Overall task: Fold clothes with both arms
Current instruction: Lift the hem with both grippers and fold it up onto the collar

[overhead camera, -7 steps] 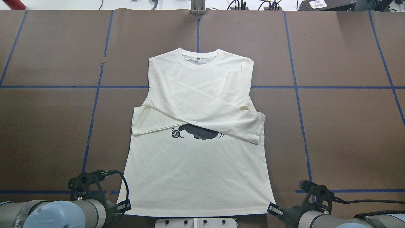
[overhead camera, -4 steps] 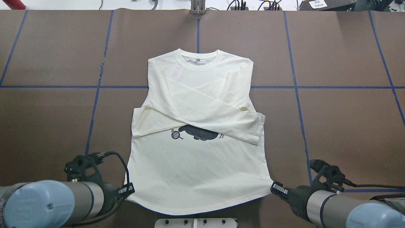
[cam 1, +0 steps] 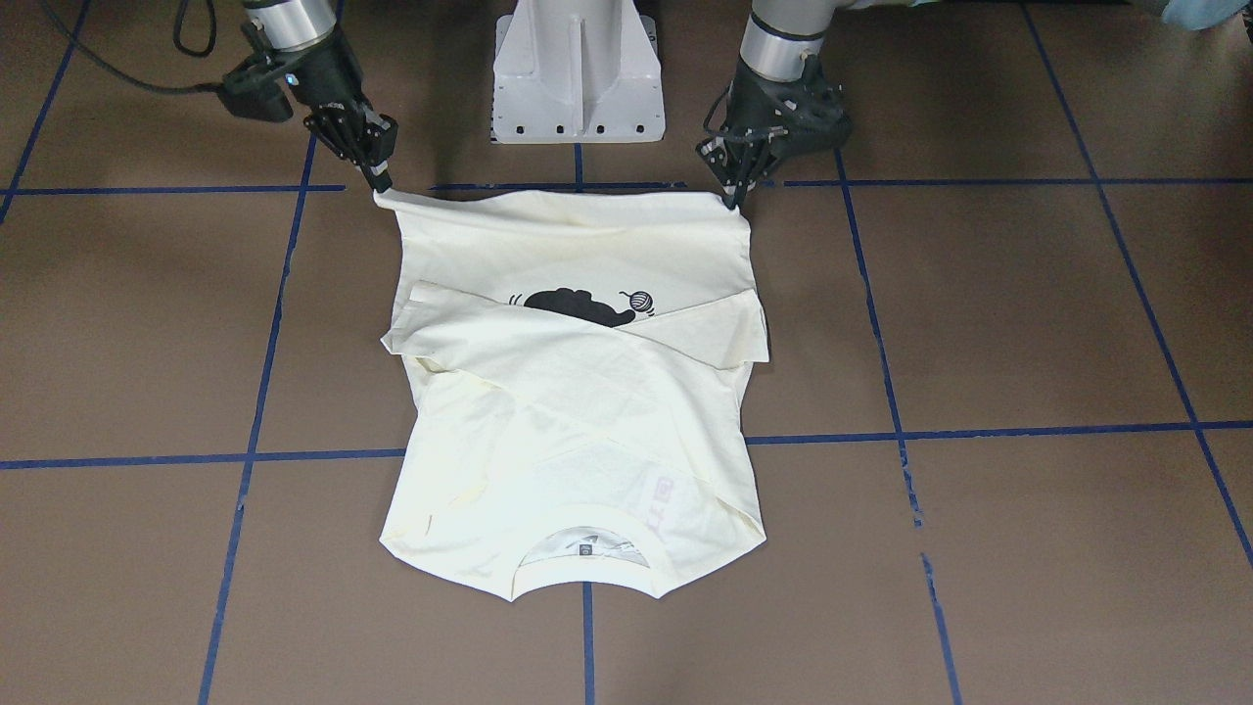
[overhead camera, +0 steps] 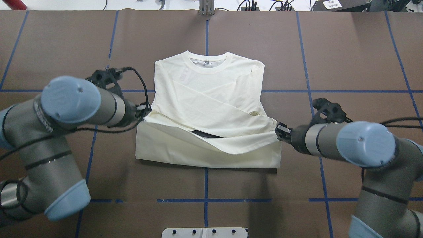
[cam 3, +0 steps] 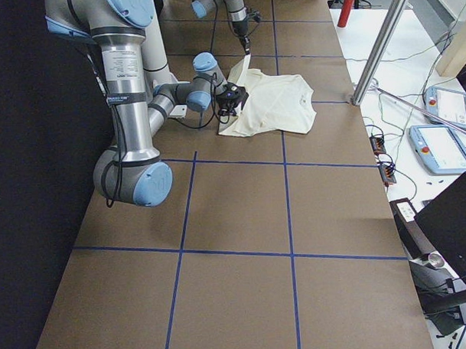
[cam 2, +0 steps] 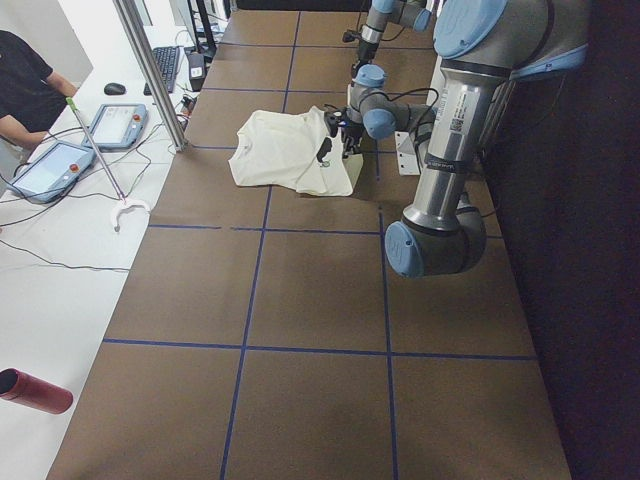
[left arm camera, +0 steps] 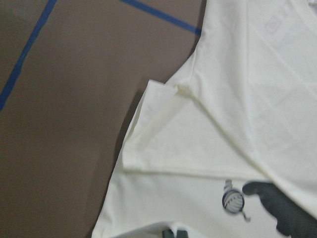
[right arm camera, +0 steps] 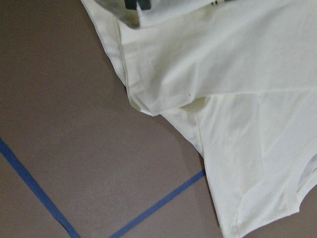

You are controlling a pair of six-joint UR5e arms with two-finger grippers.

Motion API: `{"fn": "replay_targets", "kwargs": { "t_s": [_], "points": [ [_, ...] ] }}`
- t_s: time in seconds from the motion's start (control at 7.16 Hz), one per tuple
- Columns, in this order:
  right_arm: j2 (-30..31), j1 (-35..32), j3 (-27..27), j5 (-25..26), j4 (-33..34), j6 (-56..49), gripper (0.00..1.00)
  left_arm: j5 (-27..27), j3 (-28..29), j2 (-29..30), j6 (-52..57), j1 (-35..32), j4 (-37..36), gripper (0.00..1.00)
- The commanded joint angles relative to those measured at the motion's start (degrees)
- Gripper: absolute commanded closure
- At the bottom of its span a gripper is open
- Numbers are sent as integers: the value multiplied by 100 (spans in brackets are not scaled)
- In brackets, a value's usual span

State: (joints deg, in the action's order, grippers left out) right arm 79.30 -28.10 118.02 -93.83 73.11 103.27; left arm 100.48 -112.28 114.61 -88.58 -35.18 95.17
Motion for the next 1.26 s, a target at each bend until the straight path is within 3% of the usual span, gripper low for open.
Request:
{"fn": "replay_targets", "kwargs": {
  "t_s": [0.0, 0.28, 0.42, 0.56, 0.98, 1.12],
  "points": [
    [-1150, -983, -1617, -398, 81, -979, 100, 376, 1289, 131, 490, -761, 1253, 100],
    [-2091, -1425, -3121, -487, 20, -1377, 100, 298, 2554, 611, 473, -946, 2125, 100],
    [-2390, -1505, -3580, -479, 11, -1476, 100, -16, 3301, 998, 465, -946, 2537, 100],
    [-2646, -1523, -3932, -453, 19, -1485, 100, -54, 3648, 1149, 473, -938, 2733, 100],
    [-2884, -1594, -4286, -408, 11, -1608, 100, -221, 4064, 1371, 473, -920, 2848, 93],
    [-2894, -1585, -4287, -408, 19, -1608, 84, -221, 4065, 1353, 482, -920, 2849, 82]
  ]
}}
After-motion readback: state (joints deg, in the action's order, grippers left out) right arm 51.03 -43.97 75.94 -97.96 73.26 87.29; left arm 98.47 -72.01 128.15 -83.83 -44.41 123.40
